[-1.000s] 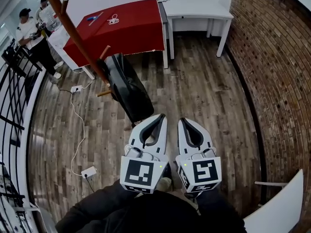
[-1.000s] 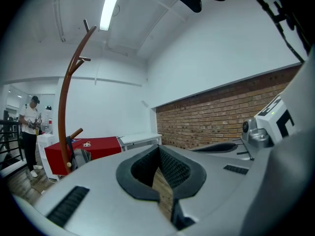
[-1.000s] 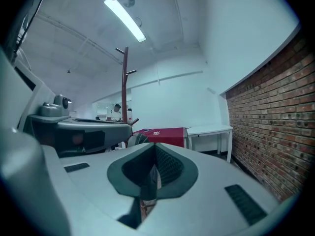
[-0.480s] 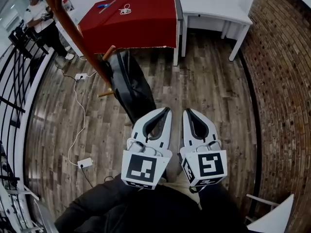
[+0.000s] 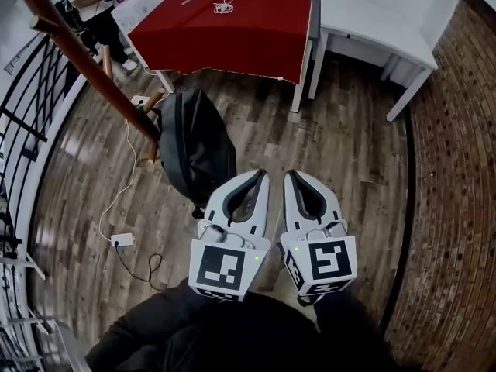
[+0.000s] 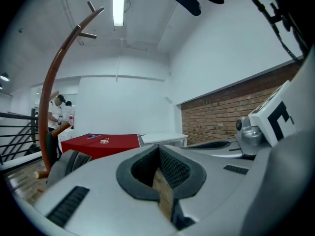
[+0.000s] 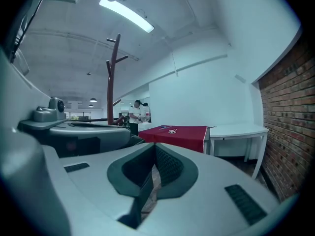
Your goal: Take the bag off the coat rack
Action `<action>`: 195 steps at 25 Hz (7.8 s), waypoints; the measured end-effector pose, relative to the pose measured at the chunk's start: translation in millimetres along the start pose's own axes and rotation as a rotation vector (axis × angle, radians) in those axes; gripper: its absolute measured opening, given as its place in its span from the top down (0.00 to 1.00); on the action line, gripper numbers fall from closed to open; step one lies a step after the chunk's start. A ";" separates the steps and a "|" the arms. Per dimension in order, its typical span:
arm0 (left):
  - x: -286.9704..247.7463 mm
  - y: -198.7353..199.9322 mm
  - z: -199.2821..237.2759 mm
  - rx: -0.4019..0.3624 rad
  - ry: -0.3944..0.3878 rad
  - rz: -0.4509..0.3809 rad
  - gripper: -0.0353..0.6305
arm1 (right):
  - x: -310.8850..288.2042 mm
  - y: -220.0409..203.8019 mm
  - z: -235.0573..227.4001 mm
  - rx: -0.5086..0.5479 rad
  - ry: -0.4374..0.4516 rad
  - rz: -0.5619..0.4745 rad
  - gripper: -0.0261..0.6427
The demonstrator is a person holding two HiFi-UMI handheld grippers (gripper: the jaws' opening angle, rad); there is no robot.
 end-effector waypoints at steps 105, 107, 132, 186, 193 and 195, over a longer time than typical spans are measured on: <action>-20.0 -1.8 226.7 0.195 1.637 -0.058 0.76 | -334.3 47.5 191.9 0.751 1.921 -0.117 0.73; -19.5 -0.5 227.2 0.196 1.644 -0.063 0.76 | -334.1 47.2 194.3 0.754 1.924 -0.122 0.73; -25.6 7.9 219.1 0.201 1.640 -0.085 0.88 | -328.9 55.1 184.3 0.741 1.991 -0.195 0.89; 25.9 27.1 36.3 0.234 2.095 -0.188 0.88 | -144.4 64.4 156.7 0.647 2.398 -0.383 0.89; 75.1 33.1 -8.0 0.200 2.177 -0.176 0.88 | -76.3 64.7 181.4 0.570 2.483 -0.391 0.89; 91.3 31.1 -19.0 0.206 2.203 -0.183 0.88 | -57.5 63.3 191.0 0.556 2.507 -0.399 0.89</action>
Point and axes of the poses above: the fingertips, and each gripper's own axes: x backward along the fingers, z to its left, y out of its top, the point moved 6 cm from there along x, backward along the fingers, and after that the axes turned 6 degrees about x, right-handed, at the moved point
